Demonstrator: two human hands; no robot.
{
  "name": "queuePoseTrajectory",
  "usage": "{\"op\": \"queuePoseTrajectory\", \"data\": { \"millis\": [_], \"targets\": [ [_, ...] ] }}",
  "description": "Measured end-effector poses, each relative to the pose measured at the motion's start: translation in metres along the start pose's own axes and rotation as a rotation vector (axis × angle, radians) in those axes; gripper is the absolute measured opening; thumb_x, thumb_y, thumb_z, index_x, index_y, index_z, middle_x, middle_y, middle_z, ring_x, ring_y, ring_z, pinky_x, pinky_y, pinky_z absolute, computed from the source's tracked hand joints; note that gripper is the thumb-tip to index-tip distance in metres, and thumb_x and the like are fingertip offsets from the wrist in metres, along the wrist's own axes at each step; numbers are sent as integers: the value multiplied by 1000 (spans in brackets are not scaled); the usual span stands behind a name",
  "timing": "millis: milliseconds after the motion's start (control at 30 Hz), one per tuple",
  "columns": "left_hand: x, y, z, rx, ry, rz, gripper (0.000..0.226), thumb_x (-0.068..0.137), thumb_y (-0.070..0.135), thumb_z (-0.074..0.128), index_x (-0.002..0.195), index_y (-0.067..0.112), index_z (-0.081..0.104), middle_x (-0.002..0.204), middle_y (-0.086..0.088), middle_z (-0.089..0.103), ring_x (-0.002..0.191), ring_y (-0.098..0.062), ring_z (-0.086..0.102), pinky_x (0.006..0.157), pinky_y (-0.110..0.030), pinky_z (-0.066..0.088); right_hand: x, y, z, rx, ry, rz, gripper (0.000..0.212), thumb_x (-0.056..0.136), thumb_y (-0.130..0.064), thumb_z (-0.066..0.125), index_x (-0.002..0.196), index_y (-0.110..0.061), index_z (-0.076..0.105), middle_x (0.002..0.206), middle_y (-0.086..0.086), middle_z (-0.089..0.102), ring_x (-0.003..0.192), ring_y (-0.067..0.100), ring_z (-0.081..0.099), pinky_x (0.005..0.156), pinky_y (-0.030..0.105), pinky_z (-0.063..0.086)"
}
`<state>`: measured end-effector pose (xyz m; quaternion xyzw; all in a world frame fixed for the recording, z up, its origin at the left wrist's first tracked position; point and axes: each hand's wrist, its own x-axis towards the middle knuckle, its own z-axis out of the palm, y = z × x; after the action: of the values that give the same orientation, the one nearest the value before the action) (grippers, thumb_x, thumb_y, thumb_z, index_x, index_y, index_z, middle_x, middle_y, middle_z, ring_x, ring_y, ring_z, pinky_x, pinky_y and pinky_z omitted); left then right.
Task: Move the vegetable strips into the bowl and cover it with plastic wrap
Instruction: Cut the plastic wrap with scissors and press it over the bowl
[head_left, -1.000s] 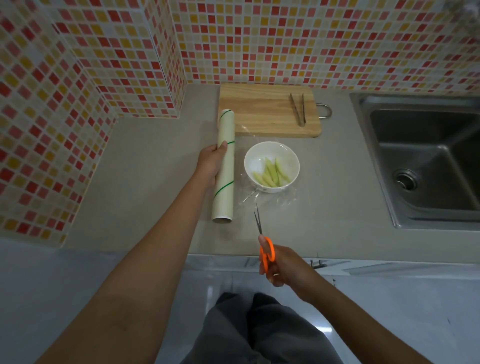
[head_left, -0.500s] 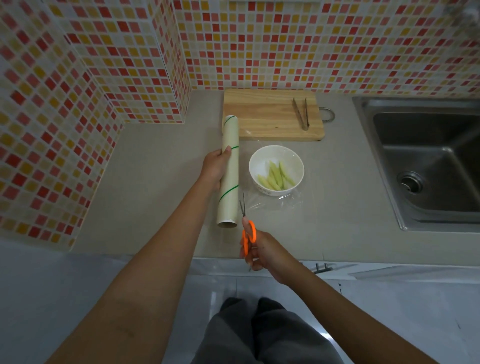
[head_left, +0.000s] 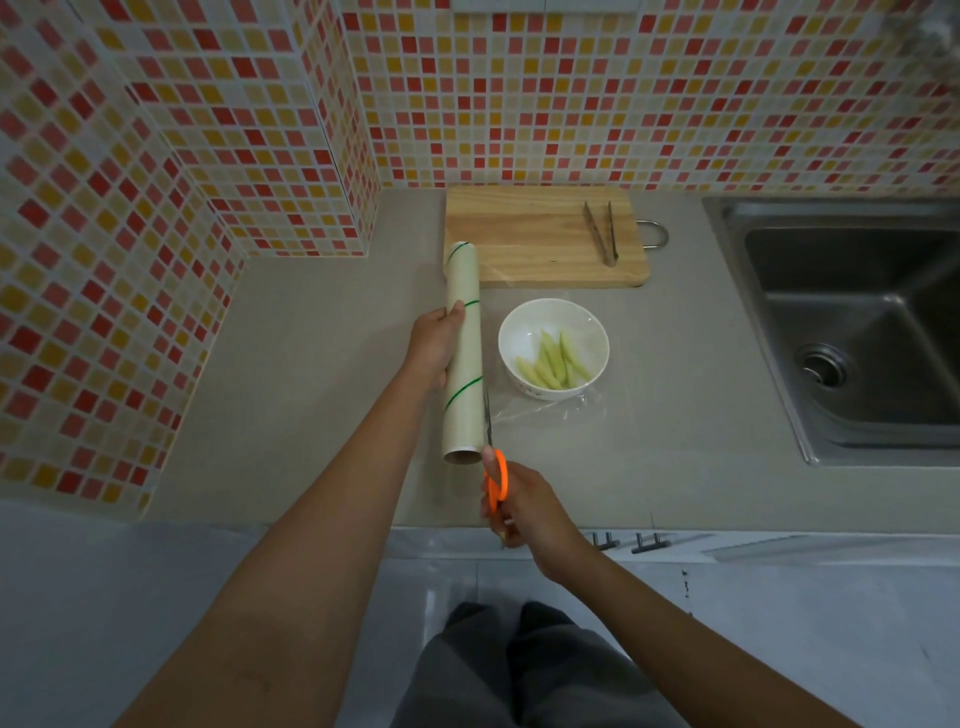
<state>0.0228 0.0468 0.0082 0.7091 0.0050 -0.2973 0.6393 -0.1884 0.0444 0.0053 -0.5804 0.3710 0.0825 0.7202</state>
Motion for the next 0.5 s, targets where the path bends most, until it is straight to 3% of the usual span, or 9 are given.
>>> {"op": "queuePoseTrajectory", "data": {
  "millis": [133, 300, 500],
  "targets": [
    [1, -1, 0, 18, 11, -5, 24, 95, 29, 52, 91, 7, 62, 88, -16, 60, 74, -25, 57, 76, -39, 49, 3, -11, -1, 46, -54, 85, 57, 78, -71, 49, 74, -14, 52, 62, 4, 60, 46, 12, 45, 44, 20, 31],
    [2, -2, 1, 7, 15, -14, 25, 95, 29, 52, 93, 6, 62, 90, -19, 60, 82, -28, 57, 81, -48, 52, 7, -21, -4, 76, -64, 135, 70, 53, -81, 51, 72, -14, 49, 62, 6, 56, 46, 14, 43, 44, 19, 27],
    [2, -2, 1, -5, 28, -28, 26, 95, 30, 52, 93, 5, 62, 90, -19, 61, 81, -29, 59, 85, -52, 52, 11, -18, -3, 31, -9, 69, 61, 80, -72, 44, 64, -13, 51, 53, 4, 57, 38, 12, 43, 41, 17, 32]
  ]
}}
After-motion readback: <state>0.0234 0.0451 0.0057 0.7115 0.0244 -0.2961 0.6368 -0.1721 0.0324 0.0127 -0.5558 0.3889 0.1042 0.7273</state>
